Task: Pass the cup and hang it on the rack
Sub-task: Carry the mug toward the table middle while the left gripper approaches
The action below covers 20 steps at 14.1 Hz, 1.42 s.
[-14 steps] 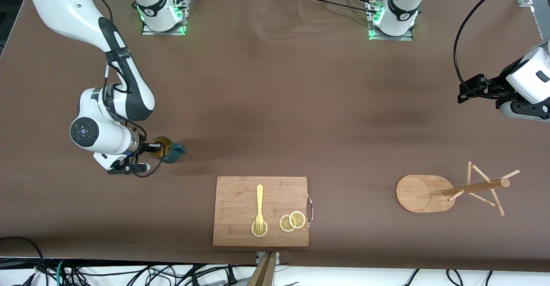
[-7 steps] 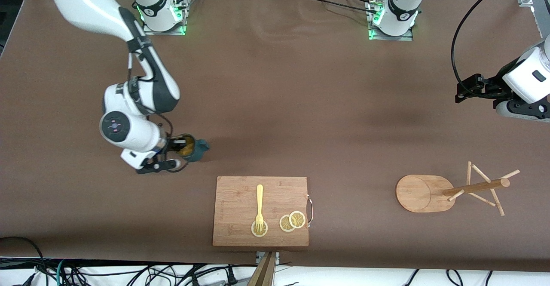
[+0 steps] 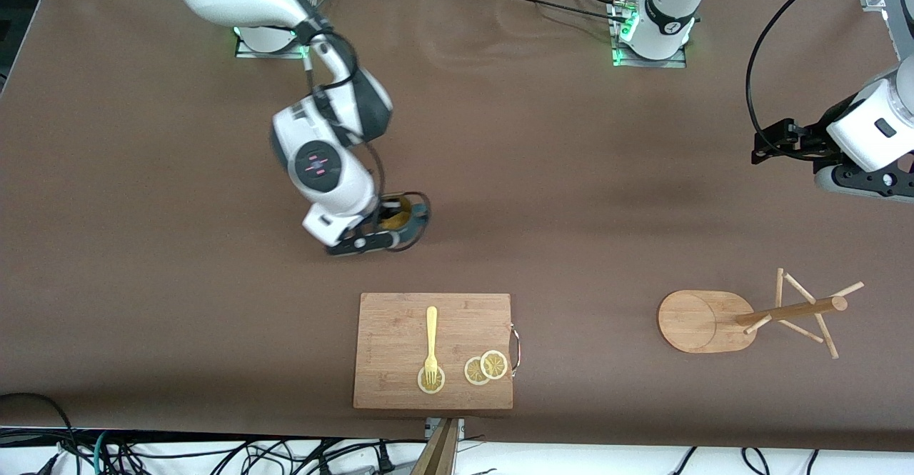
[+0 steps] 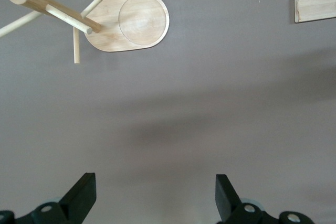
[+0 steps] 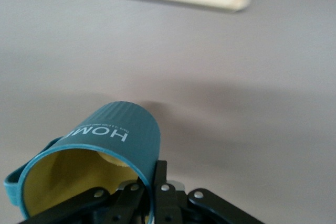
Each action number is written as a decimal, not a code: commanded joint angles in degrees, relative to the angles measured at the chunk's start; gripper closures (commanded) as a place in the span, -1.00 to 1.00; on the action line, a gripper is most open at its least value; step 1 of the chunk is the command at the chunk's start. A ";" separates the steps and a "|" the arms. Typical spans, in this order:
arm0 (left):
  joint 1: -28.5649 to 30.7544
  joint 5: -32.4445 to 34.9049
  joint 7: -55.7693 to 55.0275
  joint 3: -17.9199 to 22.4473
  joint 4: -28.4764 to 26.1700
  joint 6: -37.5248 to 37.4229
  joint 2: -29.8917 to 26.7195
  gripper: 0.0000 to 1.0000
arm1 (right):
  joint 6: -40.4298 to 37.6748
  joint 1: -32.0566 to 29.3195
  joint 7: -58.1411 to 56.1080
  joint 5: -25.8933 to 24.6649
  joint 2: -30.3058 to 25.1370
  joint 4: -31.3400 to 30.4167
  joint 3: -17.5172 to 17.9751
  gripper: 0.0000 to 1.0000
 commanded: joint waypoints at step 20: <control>-2.23 -11.93 51.39 -0.17 -18.57 4.85 -1.04 -1.00 | 3.24 21.92 29.04 -0.13 17.53 21.51 -1.23 0.55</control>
